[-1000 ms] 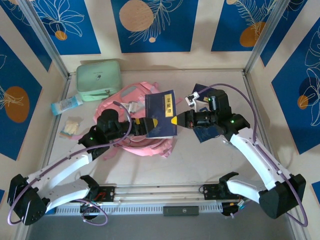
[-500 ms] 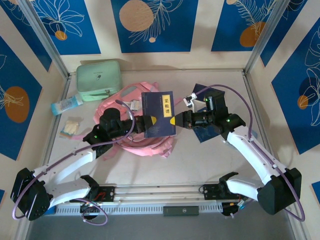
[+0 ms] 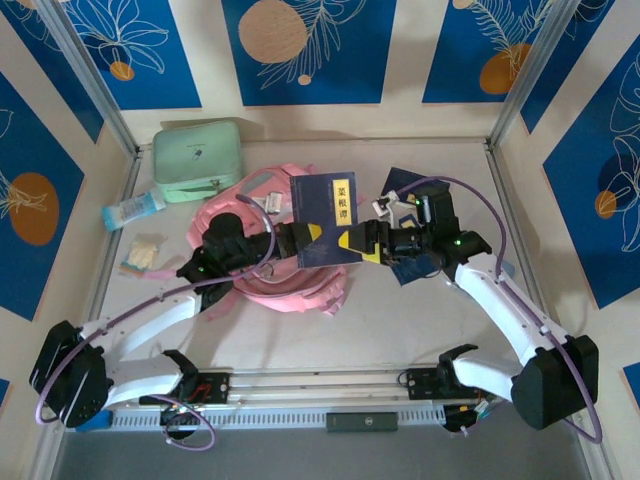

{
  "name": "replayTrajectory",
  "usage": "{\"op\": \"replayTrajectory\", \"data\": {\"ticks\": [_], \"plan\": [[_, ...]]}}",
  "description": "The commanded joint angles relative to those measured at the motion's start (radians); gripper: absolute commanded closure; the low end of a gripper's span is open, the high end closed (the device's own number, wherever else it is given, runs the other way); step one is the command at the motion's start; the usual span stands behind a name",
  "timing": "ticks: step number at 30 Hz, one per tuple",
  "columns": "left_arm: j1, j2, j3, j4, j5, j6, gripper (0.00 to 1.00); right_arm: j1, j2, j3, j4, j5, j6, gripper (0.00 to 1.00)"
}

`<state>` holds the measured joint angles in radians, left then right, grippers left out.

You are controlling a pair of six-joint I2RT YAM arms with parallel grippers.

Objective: Pack the student bag
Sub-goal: Pass the book.

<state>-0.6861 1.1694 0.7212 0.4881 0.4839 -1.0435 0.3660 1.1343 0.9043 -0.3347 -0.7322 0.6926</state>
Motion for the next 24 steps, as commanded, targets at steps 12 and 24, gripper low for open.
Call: {"op": "replayTrajectory", "data": {"ticks": [12,24], "plan": [[-0.013,-0.026,0.057,-0.152,-0.07,0.035,1.0,0.002,-0.071,-0.046,0.156,-0.133,0.149,0.32],[-0.016,-0.042,0.073,-0.295,-0.084,0.098,0.9,-0.018,-0.054,-0.014,0.027,-0.064,0.088,0.95]]}}
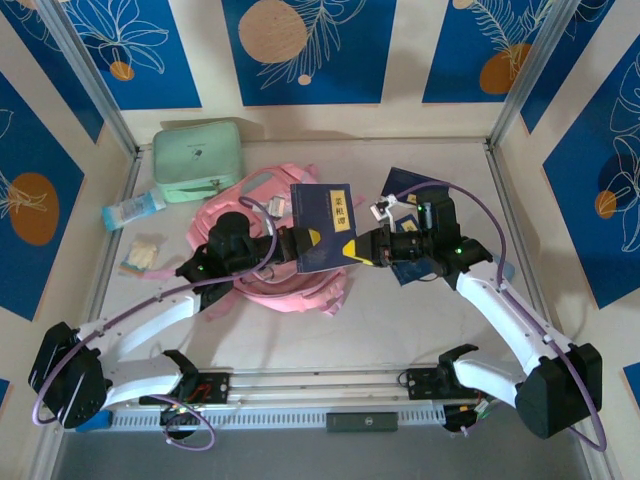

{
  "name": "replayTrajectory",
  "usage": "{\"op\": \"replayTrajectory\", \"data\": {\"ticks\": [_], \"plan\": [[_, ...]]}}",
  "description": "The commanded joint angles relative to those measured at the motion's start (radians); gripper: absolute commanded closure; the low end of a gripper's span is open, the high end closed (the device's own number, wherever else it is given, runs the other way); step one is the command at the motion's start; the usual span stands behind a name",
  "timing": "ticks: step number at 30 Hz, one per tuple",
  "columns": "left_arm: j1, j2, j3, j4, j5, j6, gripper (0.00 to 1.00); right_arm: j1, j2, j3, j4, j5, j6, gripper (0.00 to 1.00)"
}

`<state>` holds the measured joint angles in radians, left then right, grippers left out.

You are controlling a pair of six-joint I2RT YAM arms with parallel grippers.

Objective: Pack the student bag
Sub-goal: Pass the book, then open the student bag at the center of the table.

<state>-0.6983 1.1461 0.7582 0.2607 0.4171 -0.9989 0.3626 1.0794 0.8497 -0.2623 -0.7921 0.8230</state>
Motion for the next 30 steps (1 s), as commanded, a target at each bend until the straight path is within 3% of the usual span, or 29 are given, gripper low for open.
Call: {"op": "replayTrajectory", "data": {"ticks": [1,3,5,9,15,22,30], "plan": [[-0.003,-0.021,0.036,-0.083,-0.016,0.067,0.81,-0.017,-0.002,0.049,-0.072,0.01,-0.057,0.97],[-0.004,-0.03,0.042,-0.148,-0.023,0.096,0.66,-0.023,-0.011,0.068,-0.149,0.069,-0.084,0.98],[-0.003,-0.046,0.055,-0.247,-0.042,0.16,0.57,-0.043,-0.017,0.082,-0.203,0.099,-0.106,1.0],[-0.007,-0.072,0.102,-0.5,-0.108,0.343,0.5,-0.096,-0.016,0.134,-0.393,0.212,-0.155,1.0],[-0.022,-0.028,0.172,-0.782,-0.255,0.583,0.38,-0.185,-0.038,0.126,-0.509,0.234,-0.189,1.0],[-0.054,0.101,0.201,-0.809,-0.379,0.732,0.33,-0.251,-0.066,0.098,-0.581,0.337,-0.209,1.0],[-0.152,0.321,0.327,-0.851,-0.568,0.828,0.3,-0.278,-0.067,0.066,-0.562,0.332,-0.195,1.0]]}}
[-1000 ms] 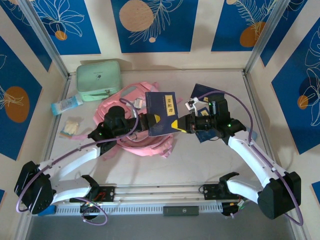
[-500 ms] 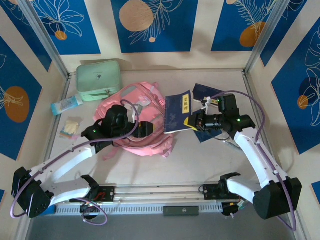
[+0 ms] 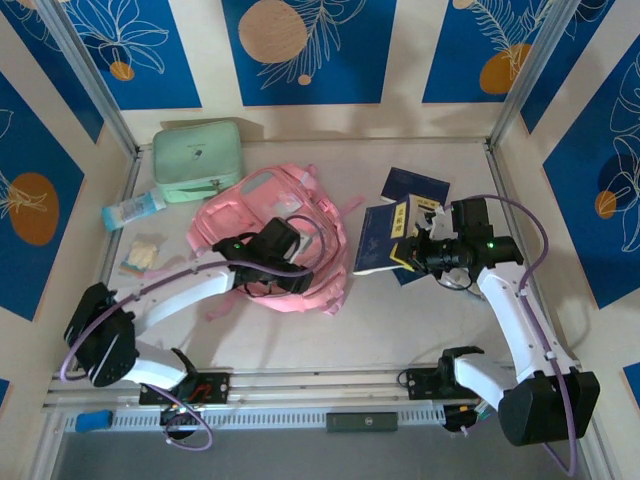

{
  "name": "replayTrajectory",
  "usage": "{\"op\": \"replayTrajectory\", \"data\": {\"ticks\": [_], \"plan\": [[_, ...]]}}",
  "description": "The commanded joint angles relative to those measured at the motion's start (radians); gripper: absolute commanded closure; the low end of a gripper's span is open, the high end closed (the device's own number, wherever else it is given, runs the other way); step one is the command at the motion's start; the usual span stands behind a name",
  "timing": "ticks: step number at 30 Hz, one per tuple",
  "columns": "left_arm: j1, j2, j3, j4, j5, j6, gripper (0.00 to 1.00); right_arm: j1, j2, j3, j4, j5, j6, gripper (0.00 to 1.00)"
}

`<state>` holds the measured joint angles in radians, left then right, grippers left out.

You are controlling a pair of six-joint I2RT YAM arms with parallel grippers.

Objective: Pack the student bag
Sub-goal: Open the student bag at the center of the table.

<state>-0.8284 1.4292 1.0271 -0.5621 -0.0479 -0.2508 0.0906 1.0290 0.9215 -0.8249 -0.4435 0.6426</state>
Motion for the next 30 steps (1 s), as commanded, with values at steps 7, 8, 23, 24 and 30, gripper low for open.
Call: {"op": "replayTrajectory", "data": {"ticks": [7,8,23,24,30], "plan": [[-0.044,0.181,0.114,0.033,-0.221,0.182,0.29,-0.023,-0.015,-0.013,0.014,-0.029,-0.012,1.0],[-0.045,0.207,0.126,0.034,-0.229,0.191,0.29,-0.028,-0.016,-0.013,0.011,-0.032,-0.015,1.0],[-0.02,0.409,0.258,0.002,-0.374,0.16,0.54,-0.067,-0.013,-0.027,0.025,-0.087,-0.03,1.0],[-0.018,0.404,0.259,-0.001,-0.368,0.159,0.59,-0.069,-0.014,-0.029,0.024,-0.087,-0.028,1.0],[-0.014,0.367,0.258,-0.008,-0.363,0.165,0.83,-0.074,-0.013,-0.02,0.022,-0.109,-0.038,1.0]]}}
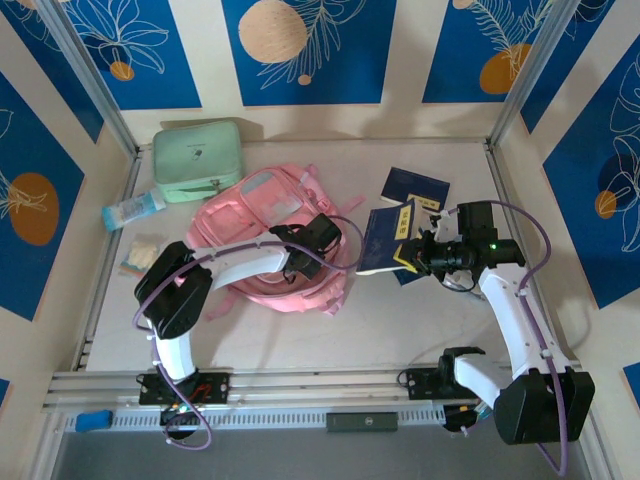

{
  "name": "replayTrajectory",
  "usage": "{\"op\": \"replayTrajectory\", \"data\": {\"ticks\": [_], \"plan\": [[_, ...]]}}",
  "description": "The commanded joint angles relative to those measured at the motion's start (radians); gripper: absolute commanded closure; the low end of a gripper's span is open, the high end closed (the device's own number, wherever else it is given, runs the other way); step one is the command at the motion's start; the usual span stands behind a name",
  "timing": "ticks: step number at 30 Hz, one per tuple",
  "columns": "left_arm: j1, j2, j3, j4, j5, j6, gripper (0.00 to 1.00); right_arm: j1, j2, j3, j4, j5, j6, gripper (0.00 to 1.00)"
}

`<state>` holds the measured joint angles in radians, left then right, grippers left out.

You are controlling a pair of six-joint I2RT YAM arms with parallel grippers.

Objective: Pack the student bag
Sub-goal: Open the student bag at the center of the table, then place the book in the student bag.

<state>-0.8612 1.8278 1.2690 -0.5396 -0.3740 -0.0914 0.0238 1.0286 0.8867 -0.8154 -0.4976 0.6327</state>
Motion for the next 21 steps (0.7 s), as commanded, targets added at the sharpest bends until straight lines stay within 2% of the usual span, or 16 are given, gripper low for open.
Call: {"op": "replayTrajectory", "data": {"ticks": [1,3,5,12,18,21], "plan": [[0.021,-0.037,0.02,-0.043,-0.041,0.004,0.88,-0.008,-0.013,0.018,0.009,-0.059,-0.031,1.0],[0.021,-0.06,0.032,-0.076,-0.043,0.0,0.96,-0.009,-0.012,0.034,-0.004,-0.071,-0.037,1.0],[0.02,-0.103,0.037,-0.1,-0.032,-0.01,0.99,-0.009,-0.01,0.046,-0.013,-0.096,-0.048,1.0],[0.026,-0.303,0.067,-0.139,-0.03,-0.014,1.0,0.023,-0.003,0.086,-0.043,-0.155,-0.072,1.0],[0.06,-0.373,0.135,-0.156,-0.019,-0.006,1.0,0.151,0.014,0.071,0.022,-0.193,-0.016,1.0],[0.064,-0.378,0.161,-0.161,-0.009,0.001,1.0,0.249,0.036,0.08,0.04,-0.142,-0.01,1.0]]}}
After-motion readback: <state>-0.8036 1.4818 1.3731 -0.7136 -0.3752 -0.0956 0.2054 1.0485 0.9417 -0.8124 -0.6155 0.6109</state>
